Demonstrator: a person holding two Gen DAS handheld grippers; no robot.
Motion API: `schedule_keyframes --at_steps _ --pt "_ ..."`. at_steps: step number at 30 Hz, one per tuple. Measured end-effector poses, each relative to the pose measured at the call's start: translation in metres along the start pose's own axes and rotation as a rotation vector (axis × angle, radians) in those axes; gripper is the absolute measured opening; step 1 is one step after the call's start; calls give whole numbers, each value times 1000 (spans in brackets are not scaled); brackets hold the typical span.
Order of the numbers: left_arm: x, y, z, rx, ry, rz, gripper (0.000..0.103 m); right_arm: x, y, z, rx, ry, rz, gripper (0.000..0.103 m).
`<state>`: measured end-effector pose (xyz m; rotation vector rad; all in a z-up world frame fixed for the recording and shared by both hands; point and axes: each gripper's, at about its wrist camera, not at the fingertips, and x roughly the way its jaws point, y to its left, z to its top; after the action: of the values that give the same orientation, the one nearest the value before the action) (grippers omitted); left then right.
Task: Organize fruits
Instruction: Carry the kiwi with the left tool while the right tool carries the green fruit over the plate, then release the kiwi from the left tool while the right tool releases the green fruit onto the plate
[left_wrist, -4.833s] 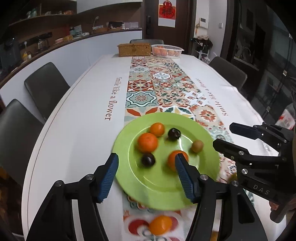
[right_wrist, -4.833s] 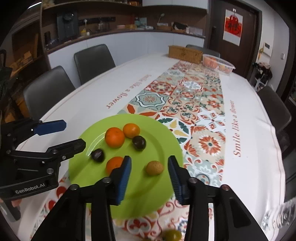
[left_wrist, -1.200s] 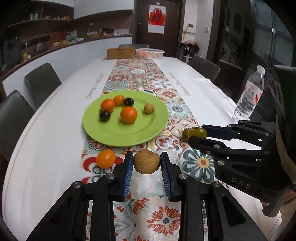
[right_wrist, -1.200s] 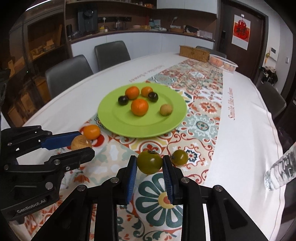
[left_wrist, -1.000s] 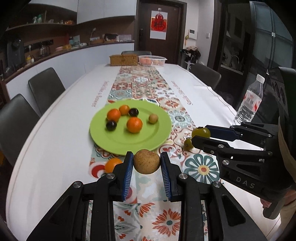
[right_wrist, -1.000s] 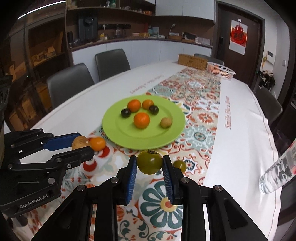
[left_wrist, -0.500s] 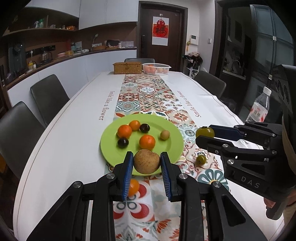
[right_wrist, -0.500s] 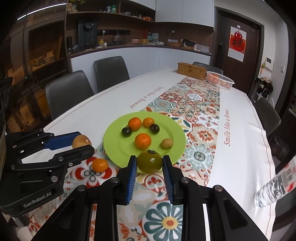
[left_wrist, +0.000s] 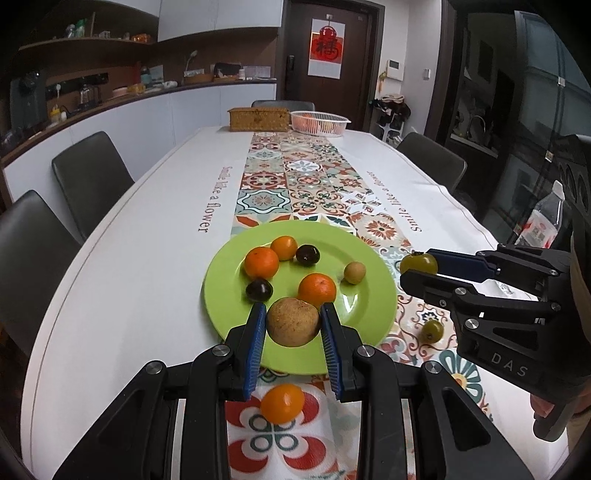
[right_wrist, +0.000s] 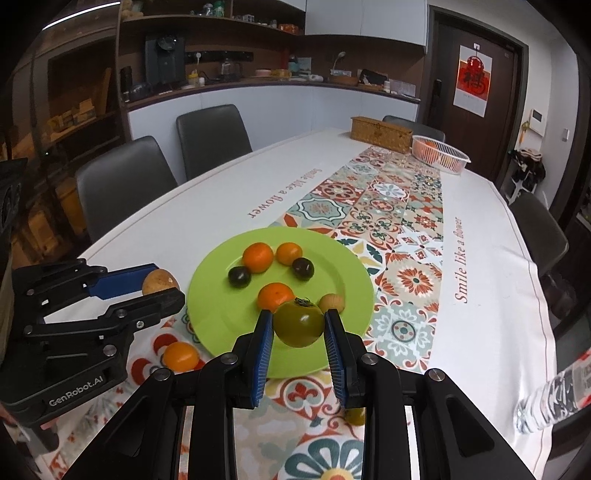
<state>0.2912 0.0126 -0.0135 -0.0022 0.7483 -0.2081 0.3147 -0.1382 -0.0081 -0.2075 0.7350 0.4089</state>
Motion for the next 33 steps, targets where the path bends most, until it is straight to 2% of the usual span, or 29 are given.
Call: schedule_keyframes --at_steps 12,21,24,26,27,29,33 --pt "45 12 0 -5 74 -21 30 47 -9 -2 29 73 10 29" --pt "61 13 -3 5 110 -28 30 66 -14 -3 46 101 24 29" --pt "61 11 -1 17 110 -18 46 67 -15 -3 51 98 24 30" --pt "57 11 0 19 98 -10 47 65 -16 -3 66 95 25 42" --pt "54 10 0 20 95 -4 47 63 -17 -3 74 88 25 44" --pt "47 9 0 18 86 9 47 57 -18 -3 77 76 17 44" --pt "27 7 1 0 65 27 56 42 -17 -4 77 56 -6 44"
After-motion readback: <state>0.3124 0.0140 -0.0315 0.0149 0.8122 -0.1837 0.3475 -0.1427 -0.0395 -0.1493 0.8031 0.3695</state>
